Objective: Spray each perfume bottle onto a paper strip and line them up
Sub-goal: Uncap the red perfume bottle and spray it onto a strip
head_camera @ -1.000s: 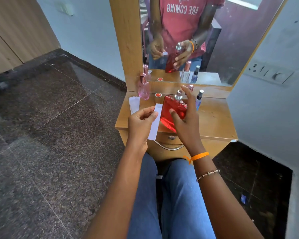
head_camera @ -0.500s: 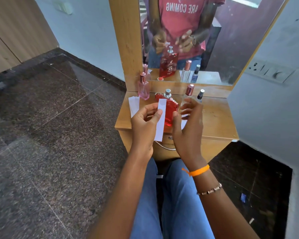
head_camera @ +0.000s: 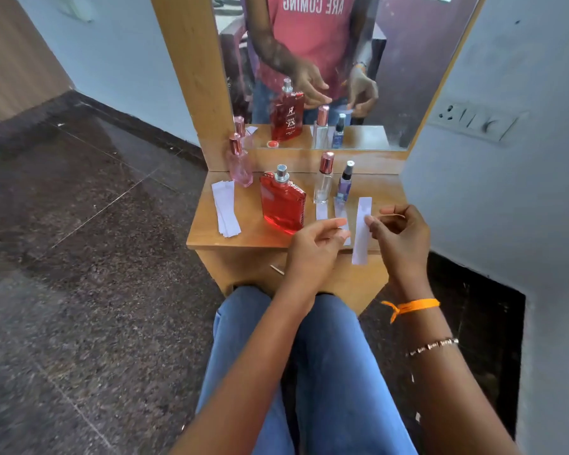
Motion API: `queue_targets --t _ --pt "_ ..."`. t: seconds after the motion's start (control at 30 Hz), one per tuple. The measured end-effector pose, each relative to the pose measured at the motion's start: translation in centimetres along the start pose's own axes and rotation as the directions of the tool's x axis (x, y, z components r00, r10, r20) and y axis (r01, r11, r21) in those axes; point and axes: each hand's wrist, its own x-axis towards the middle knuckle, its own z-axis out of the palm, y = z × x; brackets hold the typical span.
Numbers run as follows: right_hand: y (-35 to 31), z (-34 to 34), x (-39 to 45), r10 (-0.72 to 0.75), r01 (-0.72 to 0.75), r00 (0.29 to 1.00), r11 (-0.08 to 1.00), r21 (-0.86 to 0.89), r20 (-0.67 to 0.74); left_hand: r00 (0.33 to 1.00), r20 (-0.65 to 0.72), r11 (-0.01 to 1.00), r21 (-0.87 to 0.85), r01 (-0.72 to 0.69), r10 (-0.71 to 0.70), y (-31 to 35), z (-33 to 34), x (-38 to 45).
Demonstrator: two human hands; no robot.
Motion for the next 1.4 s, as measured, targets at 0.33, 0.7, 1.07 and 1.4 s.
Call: queue_targets --t 0.33,0.7,1.07,1.4 --pt "2.1 0.8 5.0 -0.116 0.111 0.993 0.927 -0.357 0.005 0.999 0.051 0.985 0.174 -0.001 -0.008 -0.4 1.1 1.2" --pt "2.3 1.5 4.9 -0.187 0.183 0.982 0.863 -0.471 0.037 0.996 0.088 0.981 0.193 0.013 -0.031 -0.6 1.4 1.1" --pt "2.5 1.4 4.7 -0.206 0.205 0.977 0.873 -0.442 0.045 0.953 -0.165 0.952 0.214 -0.218 0.255 -0.1 -1.4 -0.6" --pt "-1.8 4.9 0.6 -0.323 0.36 0.911 0.926 -0.114 0.258 0.883 -0.36 0.881 0.46 -0.114 0.302 0.2 -3.1 4.0"
